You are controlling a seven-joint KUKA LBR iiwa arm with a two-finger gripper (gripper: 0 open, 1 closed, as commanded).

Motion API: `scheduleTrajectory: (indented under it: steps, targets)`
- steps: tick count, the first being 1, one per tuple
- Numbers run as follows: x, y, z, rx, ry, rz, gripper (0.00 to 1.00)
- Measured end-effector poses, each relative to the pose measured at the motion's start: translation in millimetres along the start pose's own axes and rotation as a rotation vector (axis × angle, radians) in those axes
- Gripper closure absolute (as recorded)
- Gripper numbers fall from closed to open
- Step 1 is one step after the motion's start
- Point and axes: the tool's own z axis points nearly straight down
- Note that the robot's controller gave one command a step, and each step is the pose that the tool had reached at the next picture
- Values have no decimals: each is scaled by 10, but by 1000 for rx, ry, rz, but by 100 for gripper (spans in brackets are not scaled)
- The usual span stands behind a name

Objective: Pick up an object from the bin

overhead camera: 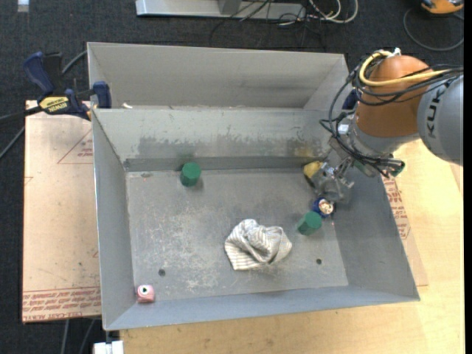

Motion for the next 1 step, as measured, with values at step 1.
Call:
scheduleTrajectory:
  steps: [1]
  targets:
    - [-4,-2,-161,1,0,0,100]
